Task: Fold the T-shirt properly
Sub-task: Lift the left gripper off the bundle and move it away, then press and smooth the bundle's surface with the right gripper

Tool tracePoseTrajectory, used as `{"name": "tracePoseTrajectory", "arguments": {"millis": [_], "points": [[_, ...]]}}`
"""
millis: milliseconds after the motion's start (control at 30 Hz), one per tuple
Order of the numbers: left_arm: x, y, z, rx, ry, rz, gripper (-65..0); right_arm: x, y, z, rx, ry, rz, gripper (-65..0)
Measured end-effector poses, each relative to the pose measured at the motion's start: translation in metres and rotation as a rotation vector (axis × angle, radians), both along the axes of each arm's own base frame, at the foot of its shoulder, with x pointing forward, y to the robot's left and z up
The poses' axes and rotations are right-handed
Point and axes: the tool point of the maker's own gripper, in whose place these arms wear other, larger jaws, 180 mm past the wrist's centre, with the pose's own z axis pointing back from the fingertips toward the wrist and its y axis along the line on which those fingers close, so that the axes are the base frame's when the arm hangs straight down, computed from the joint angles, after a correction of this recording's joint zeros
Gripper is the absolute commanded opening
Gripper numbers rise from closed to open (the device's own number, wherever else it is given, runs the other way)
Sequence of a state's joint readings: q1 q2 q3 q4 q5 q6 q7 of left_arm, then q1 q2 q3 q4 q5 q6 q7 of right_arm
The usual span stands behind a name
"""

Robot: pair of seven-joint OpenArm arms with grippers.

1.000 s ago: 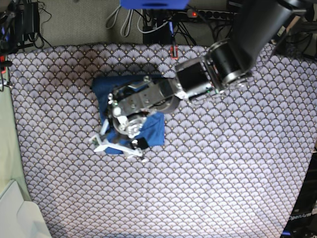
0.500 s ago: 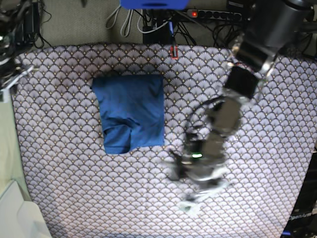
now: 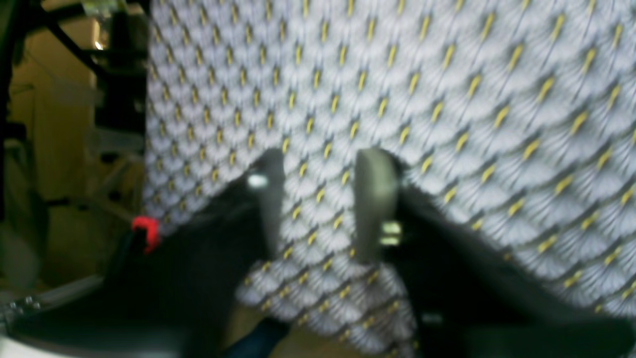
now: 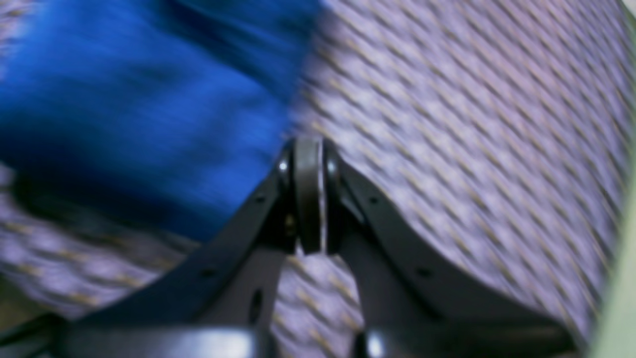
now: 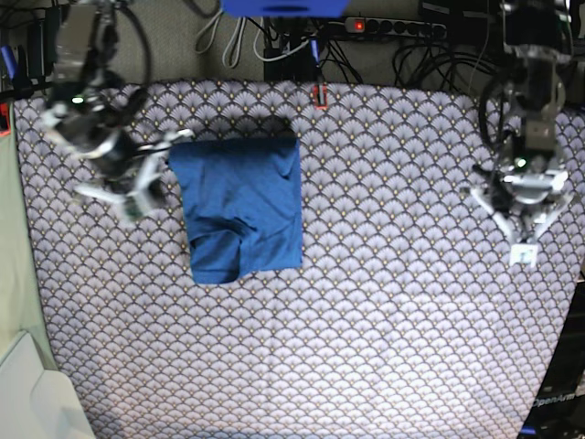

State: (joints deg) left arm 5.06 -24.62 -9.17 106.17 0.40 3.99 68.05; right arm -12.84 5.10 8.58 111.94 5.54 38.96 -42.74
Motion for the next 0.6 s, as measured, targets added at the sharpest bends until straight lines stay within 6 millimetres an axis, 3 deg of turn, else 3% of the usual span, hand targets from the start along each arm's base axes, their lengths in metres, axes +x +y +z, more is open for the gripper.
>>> {"name": "tracePoseTrajectory", "arguments": {"millis": [67,167,267,400,500,600], "points": [[-0.015,0.016,0.0,0.023,0.019,0.013,-54.9,-0.004,0.027,-0.003,0.045,0.014,0.048,-65.0],[-0.037,0.032,-0.005,0.033,0.056,0.059,-55.0,-0.003,0.051,-0.004,0.064,0.021,0.098,-65.0],[-0.053,0.044,-0.009,0.031,0.08,0.077,-55.0,-0.01,0.082,-0.019,0.118,0.068,0.163,-65.0],[-0.065,0.059,-0.008,0.058,0.074,0.092,-55.0,-0.023,0.099,-0.051,0.122,0.173,0.204,-65.0],[-0.07,0.062,-0.009,0.065,0.072,0.088,-55.0,-0.026,0.116,-0.058,0.153,0.195,0.245,-65.0],[-0.076,0.066,-0.011,0.069,0.081,0.102,-55.0,-0.035,0.122,-0.072,0.171,0.241,0.254,-65.0]]}}
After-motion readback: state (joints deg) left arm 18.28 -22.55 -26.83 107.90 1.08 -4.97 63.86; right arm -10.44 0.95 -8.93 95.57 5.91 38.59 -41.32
